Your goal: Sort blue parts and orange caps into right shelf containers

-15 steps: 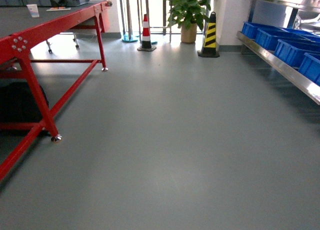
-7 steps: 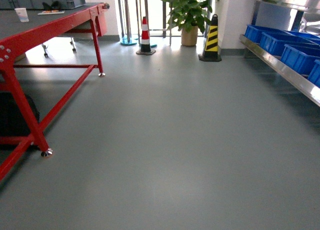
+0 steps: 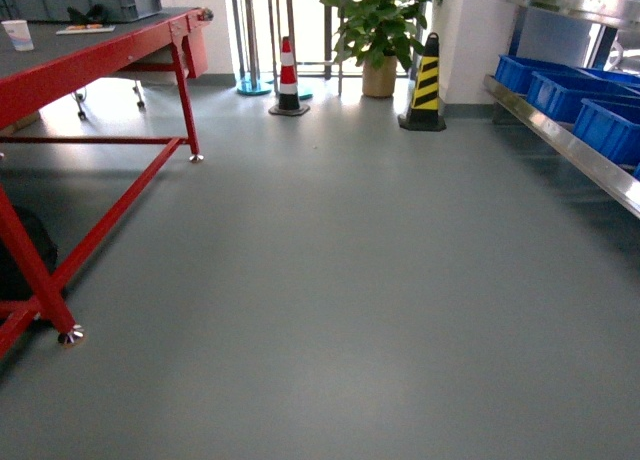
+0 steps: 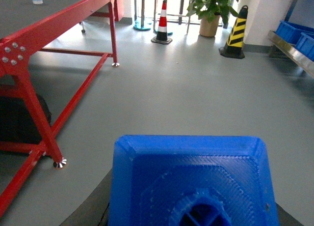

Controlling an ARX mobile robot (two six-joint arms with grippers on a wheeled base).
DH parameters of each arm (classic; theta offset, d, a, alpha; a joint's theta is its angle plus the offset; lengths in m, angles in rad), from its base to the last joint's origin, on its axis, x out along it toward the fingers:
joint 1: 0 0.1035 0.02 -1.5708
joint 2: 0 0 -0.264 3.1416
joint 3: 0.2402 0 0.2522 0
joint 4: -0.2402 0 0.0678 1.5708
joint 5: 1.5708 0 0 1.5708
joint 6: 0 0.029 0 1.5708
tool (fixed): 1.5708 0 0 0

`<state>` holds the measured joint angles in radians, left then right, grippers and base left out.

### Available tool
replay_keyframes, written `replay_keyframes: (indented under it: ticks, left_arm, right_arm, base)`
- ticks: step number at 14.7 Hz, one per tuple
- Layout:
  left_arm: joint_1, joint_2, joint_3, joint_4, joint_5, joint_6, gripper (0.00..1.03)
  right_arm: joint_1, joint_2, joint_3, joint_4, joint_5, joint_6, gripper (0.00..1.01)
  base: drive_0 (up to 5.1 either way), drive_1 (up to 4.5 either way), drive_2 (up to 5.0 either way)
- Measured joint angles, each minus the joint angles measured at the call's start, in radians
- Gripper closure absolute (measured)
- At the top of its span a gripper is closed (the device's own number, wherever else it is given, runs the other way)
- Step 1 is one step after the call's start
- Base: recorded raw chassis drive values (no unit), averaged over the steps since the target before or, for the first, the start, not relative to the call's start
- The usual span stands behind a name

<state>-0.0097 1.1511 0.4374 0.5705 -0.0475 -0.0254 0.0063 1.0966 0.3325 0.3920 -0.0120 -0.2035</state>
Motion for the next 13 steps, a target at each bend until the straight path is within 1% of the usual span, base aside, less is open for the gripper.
replay_keyframes:
  ticks: [12, 13]
  left_arm:
    - [0.000, -0.001, 0.000, 0.003, 0.000, 0.000, 0.59]
    - [0.000, -0.001, 0.000, 0.002, 0.000, 0.000, 0.59]
  right_arm:
    - [0.000, 0.000, 0.001, 0.004, -0.001, 0.000, 0.58]
    - [0.000, 0.000, 0.001, 0.003, -0.002, 0.000, 0.58]
  base:
    - [0.1, 4.27, -4.1]
    - [-0.6, -0.61, -0.6]
